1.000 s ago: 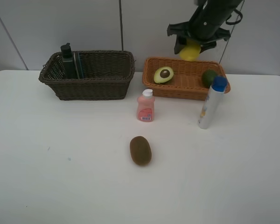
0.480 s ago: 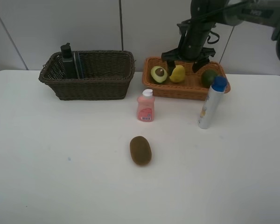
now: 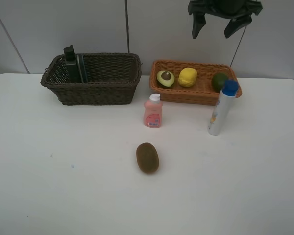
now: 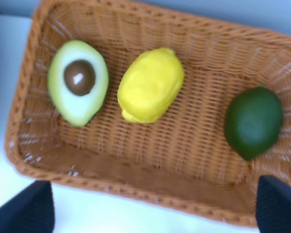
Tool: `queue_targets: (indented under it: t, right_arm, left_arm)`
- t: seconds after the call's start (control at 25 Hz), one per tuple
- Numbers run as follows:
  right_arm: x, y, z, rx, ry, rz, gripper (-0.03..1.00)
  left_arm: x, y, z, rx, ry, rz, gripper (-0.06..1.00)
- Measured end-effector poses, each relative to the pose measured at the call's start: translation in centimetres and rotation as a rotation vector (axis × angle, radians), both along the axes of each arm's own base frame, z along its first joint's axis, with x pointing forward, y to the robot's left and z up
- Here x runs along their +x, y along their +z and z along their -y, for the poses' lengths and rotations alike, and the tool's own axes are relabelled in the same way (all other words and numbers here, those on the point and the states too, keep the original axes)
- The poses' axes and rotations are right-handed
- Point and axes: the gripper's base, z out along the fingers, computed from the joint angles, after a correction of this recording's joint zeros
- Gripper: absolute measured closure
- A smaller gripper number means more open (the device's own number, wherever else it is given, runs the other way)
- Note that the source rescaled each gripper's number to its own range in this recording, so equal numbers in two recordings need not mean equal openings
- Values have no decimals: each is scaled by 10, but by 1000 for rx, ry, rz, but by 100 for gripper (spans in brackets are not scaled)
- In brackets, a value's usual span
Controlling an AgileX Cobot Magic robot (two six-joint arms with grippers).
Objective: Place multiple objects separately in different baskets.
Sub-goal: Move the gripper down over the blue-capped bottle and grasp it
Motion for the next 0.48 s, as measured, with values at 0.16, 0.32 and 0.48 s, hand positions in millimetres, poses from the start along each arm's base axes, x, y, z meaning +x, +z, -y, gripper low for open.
queue_targets:
  t: [0.16,0.32,0.48]
  right_arm:
    - [-35,8,10,18,-29,-42,-3]
    - [-69,-10,21,-9,-52,-149,-3]
    - [-84,-42,27,-53,-67,-266,-3]
  left_arm:
    - [0,0,0,0,0,0,-5]
    - [0,0,0,0,0,0,-5]
    - [0,0,0,0,0,0,-5]
